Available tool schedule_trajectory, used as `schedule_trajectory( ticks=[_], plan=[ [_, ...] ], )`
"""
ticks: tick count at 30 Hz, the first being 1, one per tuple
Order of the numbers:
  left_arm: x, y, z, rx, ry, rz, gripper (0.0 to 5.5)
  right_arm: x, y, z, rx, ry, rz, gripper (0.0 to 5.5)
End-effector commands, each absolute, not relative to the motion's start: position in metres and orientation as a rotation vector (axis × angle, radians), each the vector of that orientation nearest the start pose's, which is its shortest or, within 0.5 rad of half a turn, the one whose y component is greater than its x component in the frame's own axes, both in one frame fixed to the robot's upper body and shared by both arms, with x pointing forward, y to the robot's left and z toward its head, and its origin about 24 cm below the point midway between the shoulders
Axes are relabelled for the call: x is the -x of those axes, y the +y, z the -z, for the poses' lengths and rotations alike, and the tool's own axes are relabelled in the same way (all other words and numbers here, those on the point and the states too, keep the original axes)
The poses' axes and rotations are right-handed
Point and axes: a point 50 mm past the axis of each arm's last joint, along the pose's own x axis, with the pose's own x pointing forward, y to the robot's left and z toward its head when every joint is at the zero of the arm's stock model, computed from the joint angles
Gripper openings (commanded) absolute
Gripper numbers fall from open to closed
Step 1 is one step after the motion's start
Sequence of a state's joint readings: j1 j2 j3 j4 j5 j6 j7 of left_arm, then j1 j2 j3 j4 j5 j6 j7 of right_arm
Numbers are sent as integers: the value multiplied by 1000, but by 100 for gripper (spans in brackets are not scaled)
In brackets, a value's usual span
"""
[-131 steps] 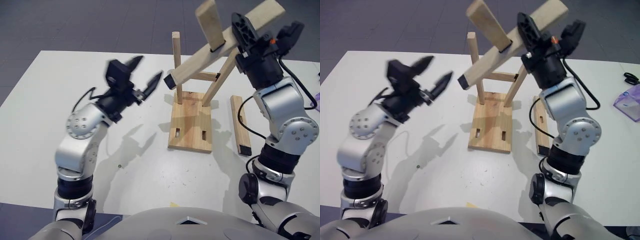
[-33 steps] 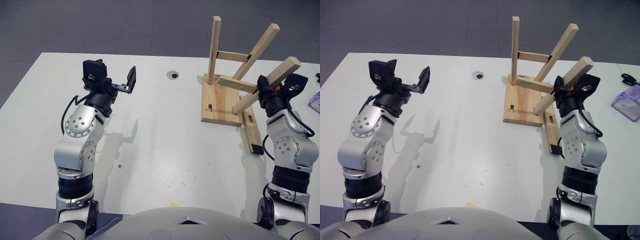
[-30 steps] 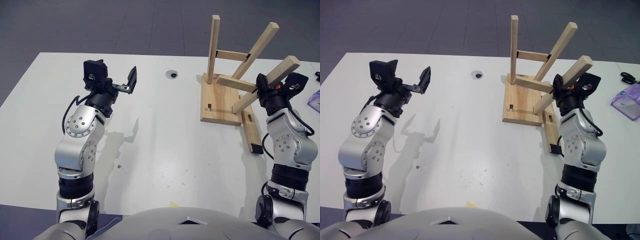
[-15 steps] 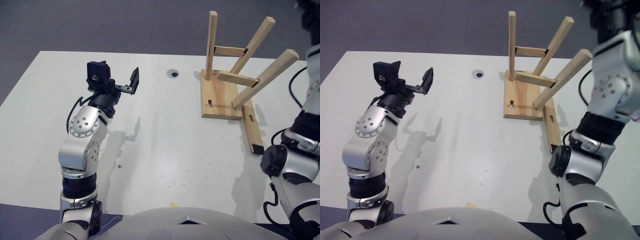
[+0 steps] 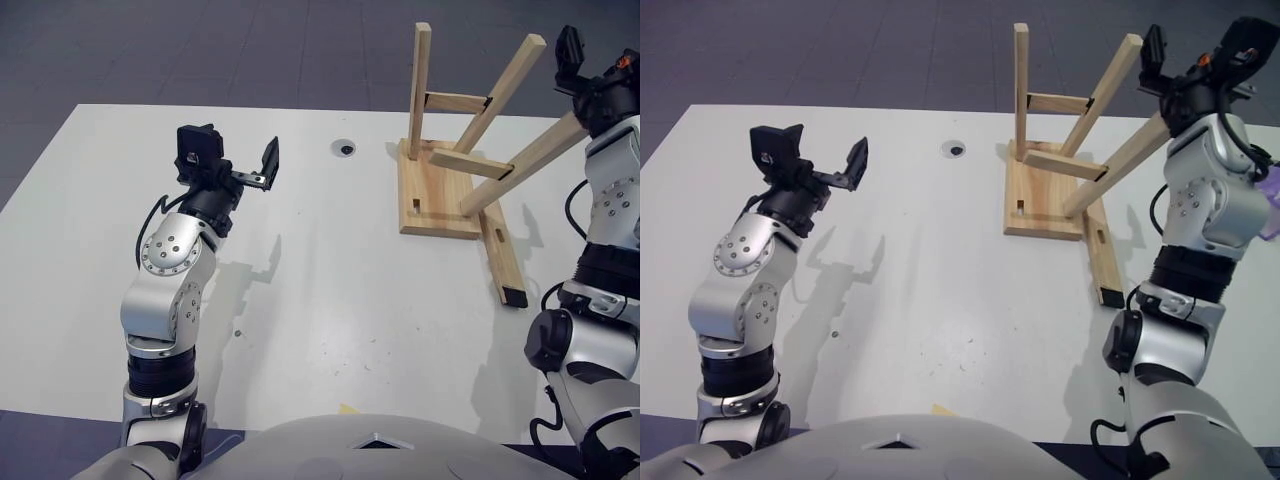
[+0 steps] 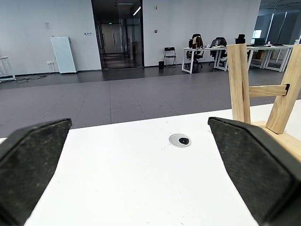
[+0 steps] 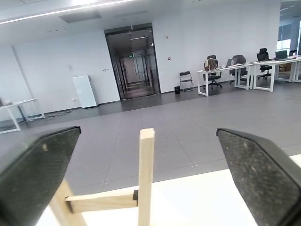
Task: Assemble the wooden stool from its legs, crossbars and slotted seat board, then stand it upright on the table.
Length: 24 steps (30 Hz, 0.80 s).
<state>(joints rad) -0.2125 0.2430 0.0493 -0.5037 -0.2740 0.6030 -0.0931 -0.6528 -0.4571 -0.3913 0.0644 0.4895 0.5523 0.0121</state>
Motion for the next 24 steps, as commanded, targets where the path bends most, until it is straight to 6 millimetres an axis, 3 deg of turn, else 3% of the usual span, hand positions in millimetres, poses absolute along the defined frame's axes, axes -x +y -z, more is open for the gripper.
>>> schedule_trajectory(
  ticks=[1, 5, 9, 12, 15, 18, 20, 24],
  plan=[
    [-265, 155, -154, -22, -83, 241, 540, -336, -248, -196, -321, -85, 35, 539],
    [-266, 152, -153, -26, -85, 249, 540, -332, -224, -201, -449, -82, -73, 539],
    [-267, 153, -154, -26, -87, 245, 540, -312, -180, -201, -557, 34, -347, 539],
    [-268, 156, -154, -28, -88, 235, 540, -302, -167, -222, -620, -26, -505, 539],
    [-268, 155, -153, -24, -88, 239, 540, -309, -198, -241, -699, -172, -417, 539],
    [-267, 154, -153, -20, -88, 238, 540, -301, -227, -246, -746, -267, -431, 539],
    [-266, 154, -152, -16, -87, 232, 540, -292, -242, -236, -752, -260, -480, 539],
    [-261, 155, -149, -5, -78, 214, 540, -249, -278, -177, -769, -25, -595, 539]
  ],
)
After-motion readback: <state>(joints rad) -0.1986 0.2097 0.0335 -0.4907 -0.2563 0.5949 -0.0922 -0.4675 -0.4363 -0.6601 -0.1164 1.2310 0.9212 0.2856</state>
